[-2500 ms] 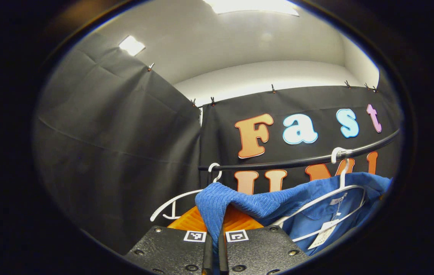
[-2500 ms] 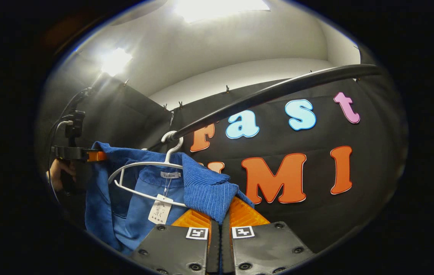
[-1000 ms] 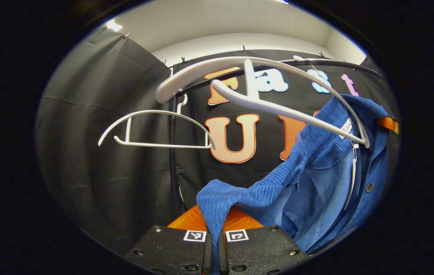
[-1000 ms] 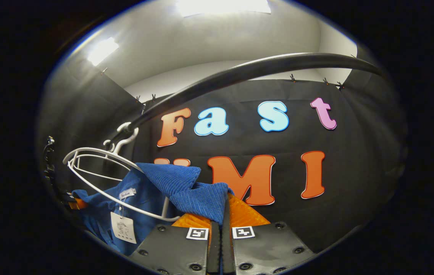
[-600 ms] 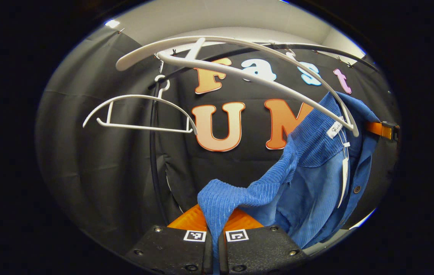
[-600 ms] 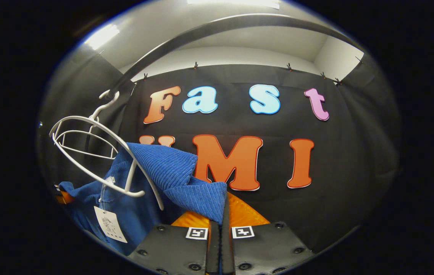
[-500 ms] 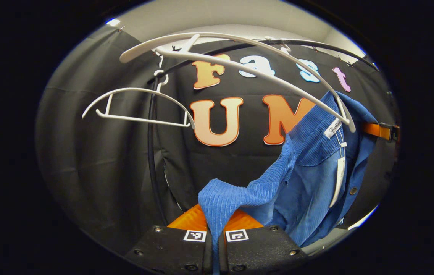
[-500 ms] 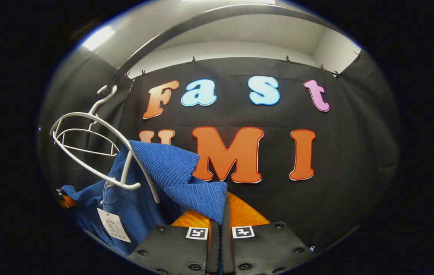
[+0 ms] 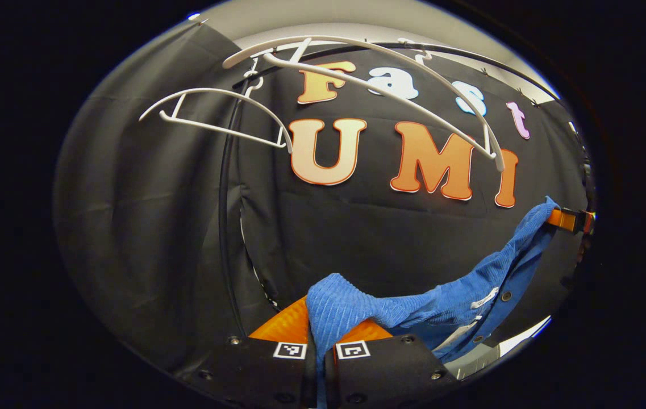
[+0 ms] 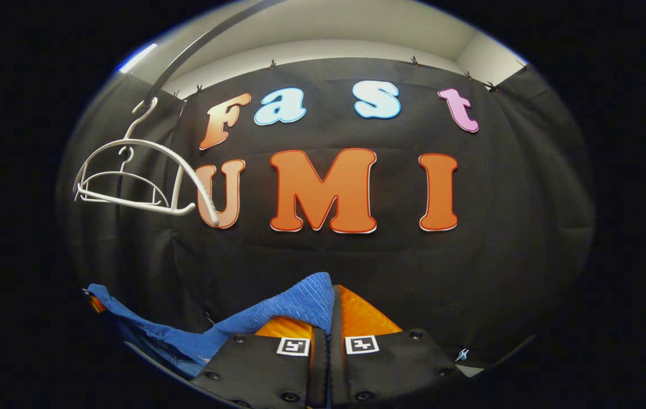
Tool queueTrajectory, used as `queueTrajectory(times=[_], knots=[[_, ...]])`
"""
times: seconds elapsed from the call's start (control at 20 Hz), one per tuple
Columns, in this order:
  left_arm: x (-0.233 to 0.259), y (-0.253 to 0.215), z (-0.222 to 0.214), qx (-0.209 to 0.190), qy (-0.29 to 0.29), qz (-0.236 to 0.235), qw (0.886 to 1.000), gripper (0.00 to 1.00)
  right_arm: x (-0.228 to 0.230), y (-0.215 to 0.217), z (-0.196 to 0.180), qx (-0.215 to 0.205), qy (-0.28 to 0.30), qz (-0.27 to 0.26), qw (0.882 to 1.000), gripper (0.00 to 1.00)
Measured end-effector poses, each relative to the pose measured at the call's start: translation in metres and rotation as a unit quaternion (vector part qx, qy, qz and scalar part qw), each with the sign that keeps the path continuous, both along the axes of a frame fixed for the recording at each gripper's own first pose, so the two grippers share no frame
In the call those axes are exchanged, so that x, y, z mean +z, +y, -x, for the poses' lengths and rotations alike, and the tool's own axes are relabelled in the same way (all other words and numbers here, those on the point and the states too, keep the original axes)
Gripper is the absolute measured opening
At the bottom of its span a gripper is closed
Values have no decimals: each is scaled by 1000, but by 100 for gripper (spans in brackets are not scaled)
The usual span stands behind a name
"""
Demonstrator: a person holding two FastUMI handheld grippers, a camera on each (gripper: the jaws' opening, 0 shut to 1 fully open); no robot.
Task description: Grasp the clothes on the hanger with both hands and then place them into the laundry hamper below.
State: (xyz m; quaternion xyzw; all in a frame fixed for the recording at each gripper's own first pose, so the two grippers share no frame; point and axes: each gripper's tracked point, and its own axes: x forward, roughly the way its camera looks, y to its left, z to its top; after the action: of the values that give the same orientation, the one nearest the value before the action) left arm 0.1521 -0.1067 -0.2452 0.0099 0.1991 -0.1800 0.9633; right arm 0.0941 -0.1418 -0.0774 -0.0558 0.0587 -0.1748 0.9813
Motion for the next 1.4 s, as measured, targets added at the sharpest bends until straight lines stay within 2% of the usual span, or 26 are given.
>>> queueTrajectory(times=[0.1, 0.35, 0.55, 0.7, 0.95, 1.2, 1.4], knots=[[-11, -2, 11, 0, 21, -3, 1000, 6, -13, 12, 2, 14, 15, -15, 1000, 10], [-38, -31, 37, -26, 60, 9, 998, 6, -60, 69, 1, 90, 70, -36, 993, 10], [-67, -77, 62, -79, 109, 23, 991, 6, -123, 116, 7, 141, 128, -106, 976, 10], [-108, -98, 85, -104, 165, 11, 981, 6, -182, 127, 22, 137, 186, -154, 961, 10], [-179, -100, 128, -125, 275, -29, 953, 6, -278, 123, 56, 110, 294, -193, 930, 10], [-237, -85, 162, -100, 363, -54, 925, 7, -351, 127, 100, 80, 393, -229, 887, 10], [-257, -75, 176, -91, 387, -67, 915, 8, -375, 128, 112, 66, 428, -234, 870, 10]])
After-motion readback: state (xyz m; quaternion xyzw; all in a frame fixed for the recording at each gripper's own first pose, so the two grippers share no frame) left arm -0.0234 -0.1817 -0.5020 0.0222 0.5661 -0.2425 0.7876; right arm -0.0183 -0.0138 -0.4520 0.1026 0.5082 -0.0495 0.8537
